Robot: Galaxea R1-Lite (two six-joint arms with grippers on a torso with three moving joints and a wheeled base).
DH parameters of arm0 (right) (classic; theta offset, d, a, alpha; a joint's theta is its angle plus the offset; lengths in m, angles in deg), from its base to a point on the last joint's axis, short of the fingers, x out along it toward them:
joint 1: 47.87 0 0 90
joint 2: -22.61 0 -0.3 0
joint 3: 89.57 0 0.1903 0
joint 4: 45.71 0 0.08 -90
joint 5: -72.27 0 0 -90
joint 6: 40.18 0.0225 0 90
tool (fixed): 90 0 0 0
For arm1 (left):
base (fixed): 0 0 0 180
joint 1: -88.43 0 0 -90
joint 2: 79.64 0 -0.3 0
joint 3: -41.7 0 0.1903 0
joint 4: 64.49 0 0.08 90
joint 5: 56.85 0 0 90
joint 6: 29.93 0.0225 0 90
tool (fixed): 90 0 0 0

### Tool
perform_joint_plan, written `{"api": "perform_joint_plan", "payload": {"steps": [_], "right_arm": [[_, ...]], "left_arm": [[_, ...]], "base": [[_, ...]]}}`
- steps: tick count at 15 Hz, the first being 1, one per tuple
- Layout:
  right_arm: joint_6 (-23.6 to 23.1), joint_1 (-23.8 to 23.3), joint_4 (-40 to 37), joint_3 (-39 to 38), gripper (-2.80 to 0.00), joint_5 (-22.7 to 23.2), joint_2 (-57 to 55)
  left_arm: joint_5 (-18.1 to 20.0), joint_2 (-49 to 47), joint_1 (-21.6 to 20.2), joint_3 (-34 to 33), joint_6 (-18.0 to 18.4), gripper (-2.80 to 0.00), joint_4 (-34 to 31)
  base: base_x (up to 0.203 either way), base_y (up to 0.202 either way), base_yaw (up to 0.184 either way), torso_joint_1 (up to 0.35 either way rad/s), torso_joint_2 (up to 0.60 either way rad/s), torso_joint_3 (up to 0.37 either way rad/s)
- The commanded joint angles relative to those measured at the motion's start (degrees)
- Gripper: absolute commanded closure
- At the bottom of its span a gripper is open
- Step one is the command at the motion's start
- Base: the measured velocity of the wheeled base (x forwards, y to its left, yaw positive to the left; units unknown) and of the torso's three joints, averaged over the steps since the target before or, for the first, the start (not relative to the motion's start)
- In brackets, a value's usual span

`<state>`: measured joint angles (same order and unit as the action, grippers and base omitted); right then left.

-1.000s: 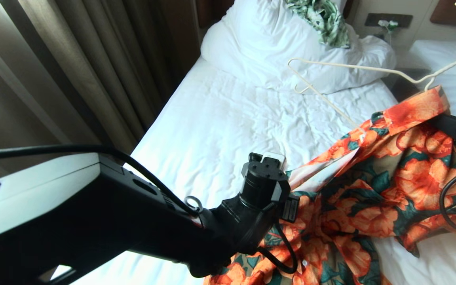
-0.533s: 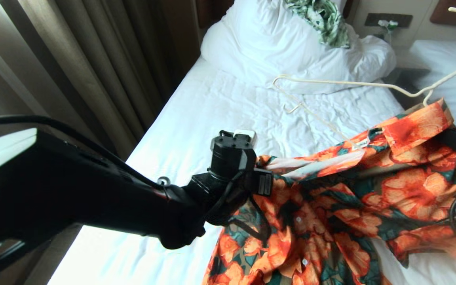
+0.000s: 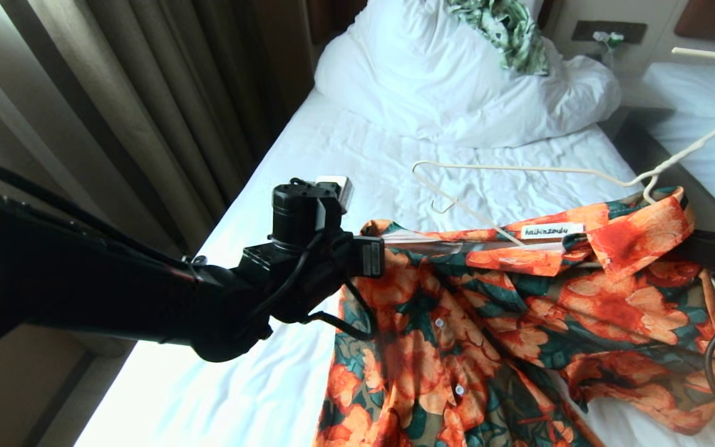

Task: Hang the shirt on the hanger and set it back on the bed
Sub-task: Hook the other side of the shirt onto the hanger

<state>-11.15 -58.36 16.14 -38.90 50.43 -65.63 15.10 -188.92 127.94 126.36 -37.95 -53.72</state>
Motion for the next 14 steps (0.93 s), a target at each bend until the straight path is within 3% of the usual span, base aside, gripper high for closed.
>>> {"api": "perform_joint_plan", "payload": {"steps": [1,6,14], "right_arm": [[0.15,0.12,-0.08,0.54,0.0,0.4,-1.31],[0.1,0.89,-2.26,-0.05,0.0,2.19,-0.51],[-2.11,1.09,-2.09,-4.01,0.0,4.44,-0.26]], "left_arm": [[-0.23,2.81,0.82,-0.11,-0.08,0.0,-0.56],[-0.39,4.36,3.98,1.01,0.09,0.0,-1.7],[-0.39,2.31,0.54,4.96,0.27,0.0,-1.95]], "base": [[0.0,0.0,0.0,0.0,0.0,0.0],[0.0,0.0,0.0,0.0,0.0,0.0],[0.0,0.0,0.0,0.0,0.0,0.0]]}}
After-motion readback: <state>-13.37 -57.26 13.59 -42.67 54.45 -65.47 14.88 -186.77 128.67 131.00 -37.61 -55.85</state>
